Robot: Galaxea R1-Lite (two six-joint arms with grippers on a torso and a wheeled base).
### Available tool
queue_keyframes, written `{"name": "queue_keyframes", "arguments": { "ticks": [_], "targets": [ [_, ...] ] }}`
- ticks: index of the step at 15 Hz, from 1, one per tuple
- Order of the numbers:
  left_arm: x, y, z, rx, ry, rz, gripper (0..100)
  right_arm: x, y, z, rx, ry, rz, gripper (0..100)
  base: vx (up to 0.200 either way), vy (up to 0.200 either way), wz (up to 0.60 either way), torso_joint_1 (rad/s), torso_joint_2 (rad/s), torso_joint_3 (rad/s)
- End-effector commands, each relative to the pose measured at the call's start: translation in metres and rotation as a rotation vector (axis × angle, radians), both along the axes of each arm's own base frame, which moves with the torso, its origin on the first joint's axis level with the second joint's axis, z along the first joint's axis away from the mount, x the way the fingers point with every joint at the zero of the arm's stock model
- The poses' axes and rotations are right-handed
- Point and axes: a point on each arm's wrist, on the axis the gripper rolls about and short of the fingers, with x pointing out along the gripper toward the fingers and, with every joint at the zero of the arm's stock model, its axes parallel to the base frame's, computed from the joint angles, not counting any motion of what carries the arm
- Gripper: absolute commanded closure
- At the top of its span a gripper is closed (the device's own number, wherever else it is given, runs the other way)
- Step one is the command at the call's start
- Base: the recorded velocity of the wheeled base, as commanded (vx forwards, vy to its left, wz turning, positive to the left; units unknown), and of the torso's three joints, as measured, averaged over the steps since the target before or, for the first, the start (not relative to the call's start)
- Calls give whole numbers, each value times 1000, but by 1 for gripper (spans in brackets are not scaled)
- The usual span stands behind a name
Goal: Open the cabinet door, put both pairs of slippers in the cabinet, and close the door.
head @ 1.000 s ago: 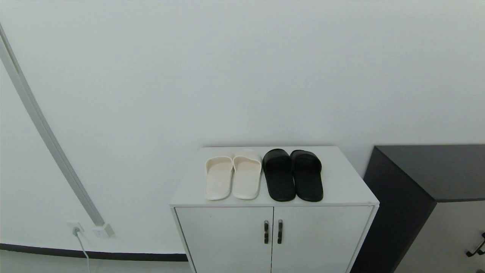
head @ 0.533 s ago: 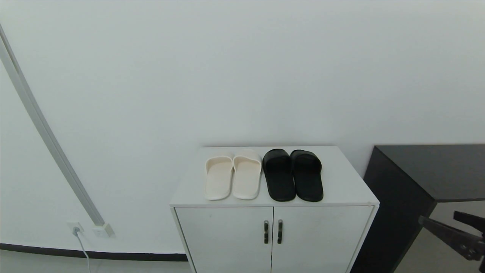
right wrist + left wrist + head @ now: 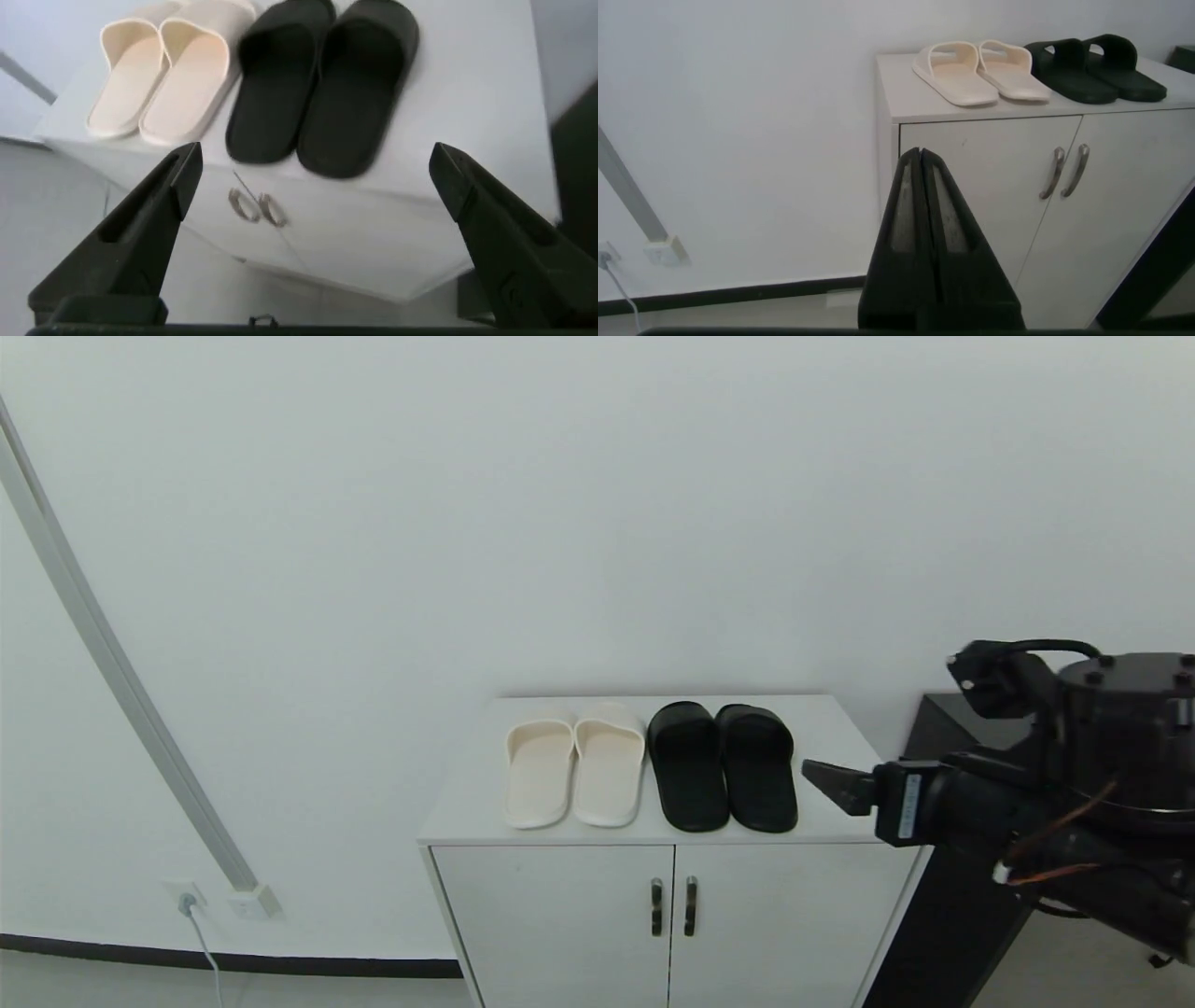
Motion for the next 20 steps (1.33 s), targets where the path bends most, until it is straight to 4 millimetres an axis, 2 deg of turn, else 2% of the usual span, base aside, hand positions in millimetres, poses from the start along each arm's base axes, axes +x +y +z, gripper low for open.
{"name": "queue_keyframes", "arguments": {
  "ticks": [1,8,13,20],
  "targets": [
    [0,0,0,1,2,0,100,39,39,-23,-43,18,-40,0,0,0,0,0,0,0],
    [0,0,0,-1,1,0,100,105,89,-63,-100,17,-163,0,0,0,0,0,0,0],
    [0,0,0,-1,2,0,100,153,99,-93,-112,28,-217,0,0,0,0,0,0,0],
    [0,0,0,-1,2,0,100,199,103,-112,-123,-4,-258,0,0,0,0,0,0,0]
  ]
}}
